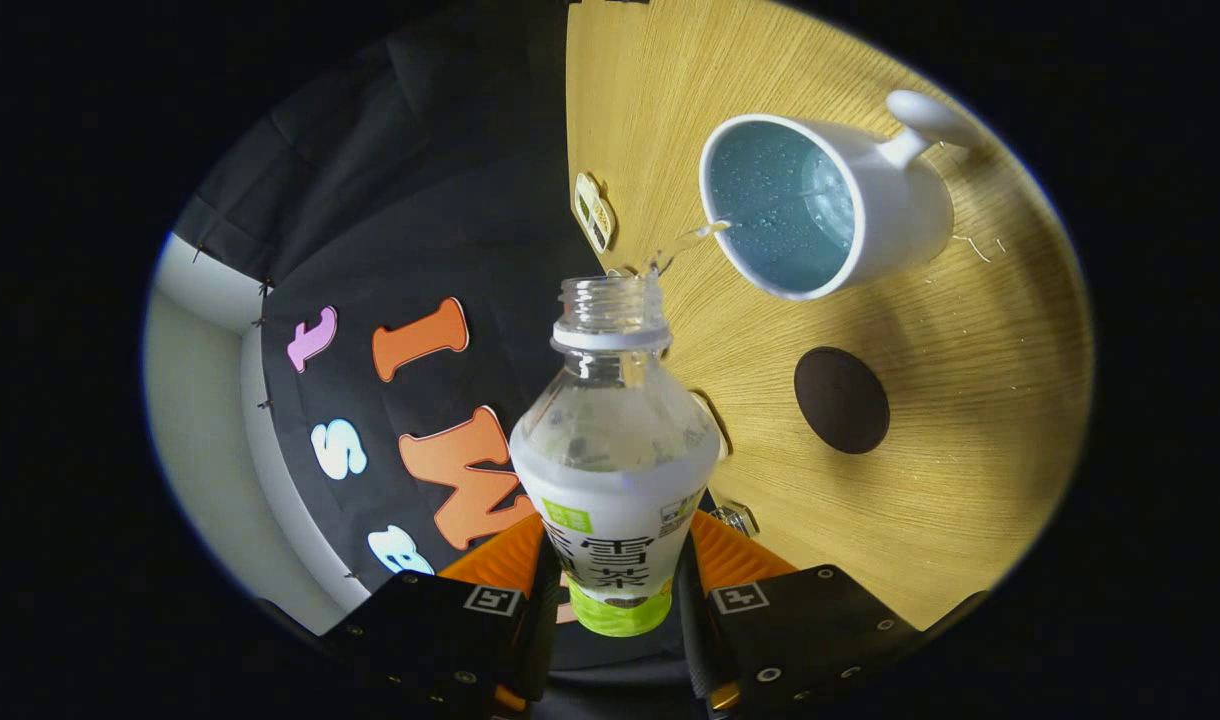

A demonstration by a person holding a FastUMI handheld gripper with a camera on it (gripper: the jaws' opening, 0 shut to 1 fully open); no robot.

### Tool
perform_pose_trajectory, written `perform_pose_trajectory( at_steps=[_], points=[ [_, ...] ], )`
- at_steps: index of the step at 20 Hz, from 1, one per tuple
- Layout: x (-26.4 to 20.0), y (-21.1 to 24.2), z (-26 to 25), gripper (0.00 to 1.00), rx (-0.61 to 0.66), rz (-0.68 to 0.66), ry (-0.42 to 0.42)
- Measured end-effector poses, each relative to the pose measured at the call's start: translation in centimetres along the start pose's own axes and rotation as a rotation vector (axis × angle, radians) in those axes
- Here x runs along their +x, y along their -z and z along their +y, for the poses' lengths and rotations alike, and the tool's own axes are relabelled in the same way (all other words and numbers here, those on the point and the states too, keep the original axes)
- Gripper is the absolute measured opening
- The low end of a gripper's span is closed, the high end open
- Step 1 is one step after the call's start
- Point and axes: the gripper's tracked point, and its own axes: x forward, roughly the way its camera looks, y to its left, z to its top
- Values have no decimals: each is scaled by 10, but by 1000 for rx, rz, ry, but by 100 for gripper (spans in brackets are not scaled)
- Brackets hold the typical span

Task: Take the bottle from table, then pour the juice into the cup, finally place the bottle on the coaster

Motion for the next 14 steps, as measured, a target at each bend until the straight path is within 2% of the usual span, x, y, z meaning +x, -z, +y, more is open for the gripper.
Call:
perform_pose_trajectory(
  at_steps=[14],
  points=[
    [-1, -1, 2, 54, 36, -4, -3]
  ],
)
